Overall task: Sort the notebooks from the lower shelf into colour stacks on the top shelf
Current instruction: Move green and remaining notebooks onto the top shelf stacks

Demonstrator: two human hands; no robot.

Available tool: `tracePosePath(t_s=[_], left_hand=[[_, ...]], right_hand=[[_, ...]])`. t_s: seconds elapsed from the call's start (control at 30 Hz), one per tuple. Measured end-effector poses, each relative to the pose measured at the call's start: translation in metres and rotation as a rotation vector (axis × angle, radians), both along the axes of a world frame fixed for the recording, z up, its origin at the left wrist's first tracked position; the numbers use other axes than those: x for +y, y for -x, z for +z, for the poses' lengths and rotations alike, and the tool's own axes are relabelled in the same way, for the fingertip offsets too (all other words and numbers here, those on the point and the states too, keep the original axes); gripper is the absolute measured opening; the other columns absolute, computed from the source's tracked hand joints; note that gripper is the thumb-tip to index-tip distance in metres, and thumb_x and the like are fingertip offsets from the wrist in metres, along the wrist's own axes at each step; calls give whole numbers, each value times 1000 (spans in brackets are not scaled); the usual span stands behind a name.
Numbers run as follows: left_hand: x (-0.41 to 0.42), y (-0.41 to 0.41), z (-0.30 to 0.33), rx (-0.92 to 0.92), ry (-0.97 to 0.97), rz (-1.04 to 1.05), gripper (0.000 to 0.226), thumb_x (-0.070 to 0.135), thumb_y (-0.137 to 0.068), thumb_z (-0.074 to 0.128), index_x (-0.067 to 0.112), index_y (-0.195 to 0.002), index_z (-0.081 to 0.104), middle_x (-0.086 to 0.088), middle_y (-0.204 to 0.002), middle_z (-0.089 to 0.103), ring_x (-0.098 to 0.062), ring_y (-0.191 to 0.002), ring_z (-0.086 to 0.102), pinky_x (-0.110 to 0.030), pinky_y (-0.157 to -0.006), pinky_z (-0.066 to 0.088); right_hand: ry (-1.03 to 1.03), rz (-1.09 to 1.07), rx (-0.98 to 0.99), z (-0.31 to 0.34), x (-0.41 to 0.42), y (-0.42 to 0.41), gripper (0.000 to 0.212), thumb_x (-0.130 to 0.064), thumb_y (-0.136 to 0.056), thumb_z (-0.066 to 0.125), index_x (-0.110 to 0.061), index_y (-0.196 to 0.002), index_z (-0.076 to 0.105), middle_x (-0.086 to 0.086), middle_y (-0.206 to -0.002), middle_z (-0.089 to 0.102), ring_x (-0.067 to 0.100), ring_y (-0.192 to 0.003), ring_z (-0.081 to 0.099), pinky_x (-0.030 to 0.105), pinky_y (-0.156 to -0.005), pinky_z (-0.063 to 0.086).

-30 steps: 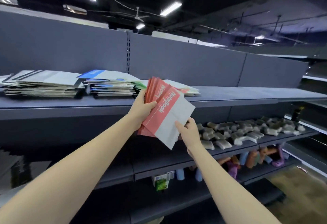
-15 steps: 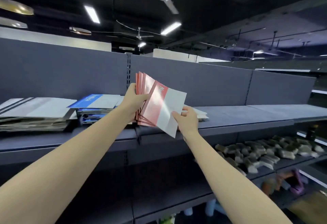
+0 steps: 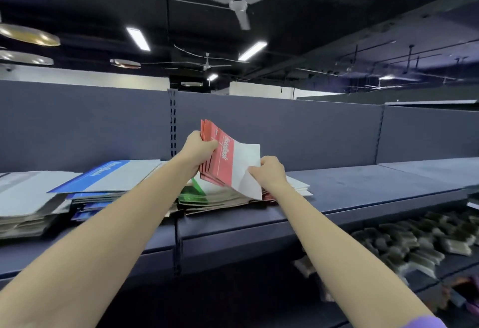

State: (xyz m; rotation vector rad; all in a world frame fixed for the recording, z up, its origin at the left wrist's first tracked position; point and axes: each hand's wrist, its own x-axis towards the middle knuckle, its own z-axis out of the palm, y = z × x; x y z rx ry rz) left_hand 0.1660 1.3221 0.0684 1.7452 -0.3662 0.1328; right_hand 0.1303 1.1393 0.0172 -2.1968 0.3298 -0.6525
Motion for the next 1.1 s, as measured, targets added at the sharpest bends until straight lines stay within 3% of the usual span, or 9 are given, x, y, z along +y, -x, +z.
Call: tracePosePath(t_s=[0.07, 0.23, 0.37, 0.43, 0.57, 0.63, 0.8, 1.0, 1.1], left_hand=[[-9, -13, 0, 53, 8, 16, 25, 9, -91, 51, 2, -111, 63, -15, -98, 71, -30, -79, 72, -33, -64, 58], [-25, -37, -13, 133, 50, 71, 23, 8, -92, 53, 2, -113, 61, -16, -93, 68, -25, -63, 66, -25, -44, 50], [-33, -46, -21, 164, 72, 176, 5, 3, -92, 54, 7, -89, 57, -9, -75, 60, -16, -45, 61, -19, -37, 43], [-33, -46, -20, 159, 42, 225, 4, 3, -92, 55, 6, -91, 56, -10, -74, 60, -12, -36, 59, -17, -33, 40], [-27, -47, -18, 130, -46, 281, 15, 8, -90, 59, 4, -103, 65, -12, -87, 70, -18, -56, 65, -17, -41, 45], [-25, -48, -18, 111, -69, 304, 20, 10, -89, 60, 4, -106, 66, -11, -90, 71, -19, -62, 64, -20, -48, 46], [-19, -48, -17, 89, -57, 308, 21, 12, -91, 58, 6, -110, 63, -12, -95, 72, -24, -75, 70, -27, -59, 52], [1, -41, -10, 28, 31, 370, 20, 17, -93, 60, 11, -111, 60, -7, -96, 69, -20, -77, 67, -28, -59, 48], [7, -37, -11, 63, 63, 366, 23, 17, -91, 61, 9, -113, 61, -10, -100, 70, -23, -80, 68, -30, -63, 50]], right_hand=[[18, 4, 30, 8, -12, -11, 32, -16, -82, 59, -18, -66, 32, -2, -63, 38, 19, -59, 35, 29, -48, 25], [54, 43, 147, 21, -42, -37, 24, -7, -76, 51, -16, -67, 30, 1, -62, 36, 19, -53, 32, 23, -47, 24], [137, 54, 196, 16, -64, -55, 21, -7, -80, 49, -15, -71, 32, 1, -68, 41, 20, -56, 34, 25, -50, 27], [180, 66, 237, 8, -68, -61, 17, -7, -82, 48, -14, -74, 34, 3, -72, 45, 22, -60, 39, 27, -53, 31], [347, 34, 244, -6, -65, -72, 3, -11, -90, 47, -8, -89, 45, 12, -106, 59, 34, -97, 55, 32, -72, 40], [425, 10, 230, -10, -62, -78, 16, -13, -92, 46, -7, -107, 51, 17, -122, 55, 37, -112, 52, 34, -78, 38], [509, -42, 243, -15, -59, -79, 28, -14, -94, 46, -7, -119, 54, 17, -129, 50, 35, -117, 47, 34, -80, 34], [555, -99, 284, -11, -60, -75, 27, -14, -91, 47, -10, -116, 56, 18, -126, 52, 34, -113, 47, 35, -79, 37], [577, -122, 309, -11, -61, -70, 31, -11, -92, 46, -9, -121, 55, 18, -130, 49, 34, -117, 45, 38, -87, 41]])
